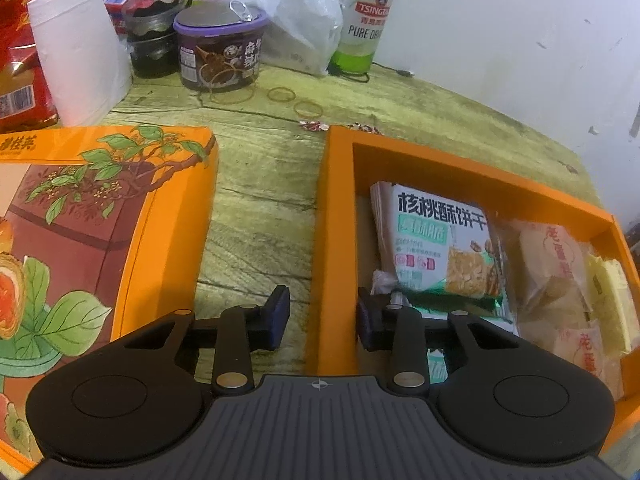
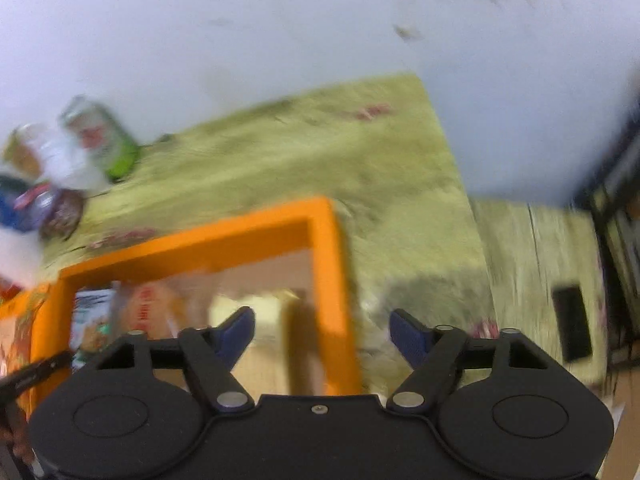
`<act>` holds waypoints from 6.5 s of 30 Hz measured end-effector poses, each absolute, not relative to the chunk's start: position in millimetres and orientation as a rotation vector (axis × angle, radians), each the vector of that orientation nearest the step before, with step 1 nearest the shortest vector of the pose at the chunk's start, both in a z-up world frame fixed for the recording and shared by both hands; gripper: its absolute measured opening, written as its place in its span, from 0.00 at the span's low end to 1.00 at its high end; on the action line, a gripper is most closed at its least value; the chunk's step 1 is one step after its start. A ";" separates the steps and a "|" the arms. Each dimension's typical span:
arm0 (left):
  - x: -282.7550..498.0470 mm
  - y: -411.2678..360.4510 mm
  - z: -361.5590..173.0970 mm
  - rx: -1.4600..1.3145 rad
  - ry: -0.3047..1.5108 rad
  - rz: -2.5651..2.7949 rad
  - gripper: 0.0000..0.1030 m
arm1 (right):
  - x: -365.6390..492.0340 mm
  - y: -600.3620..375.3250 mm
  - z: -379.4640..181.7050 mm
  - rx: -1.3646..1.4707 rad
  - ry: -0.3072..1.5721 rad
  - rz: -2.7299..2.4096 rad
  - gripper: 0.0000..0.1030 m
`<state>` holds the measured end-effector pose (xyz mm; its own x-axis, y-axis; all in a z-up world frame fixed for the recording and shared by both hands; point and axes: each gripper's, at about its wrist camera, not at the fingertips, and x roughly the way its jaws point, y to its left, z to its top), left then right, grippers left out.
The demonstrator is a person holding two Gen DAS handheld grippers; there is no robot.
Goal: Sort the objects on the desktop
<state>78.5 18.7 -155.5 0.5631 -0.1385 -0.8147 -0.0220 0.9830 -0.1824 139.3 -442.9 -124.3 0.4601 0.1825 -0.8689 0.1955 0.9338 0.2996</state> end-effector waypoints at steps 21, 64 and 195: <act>125.0 7.9 -156.9 -0.154 0.975 -0.121 0.23 | 135.6 -449.3 -156.1 0.524 1.136 -0.071 0.24; 129.2 0.6 -124.6 0.011 1.064 0.000 0.85 | 113.7 -460.9 -156.6 0.572 1.035 -0.106 0.57; 19.8 450.1 -146.1 -0.235 1.143 -0.063 1.00 | 71.2 43.9 -165.4 0.292 1.220 0.232 1.00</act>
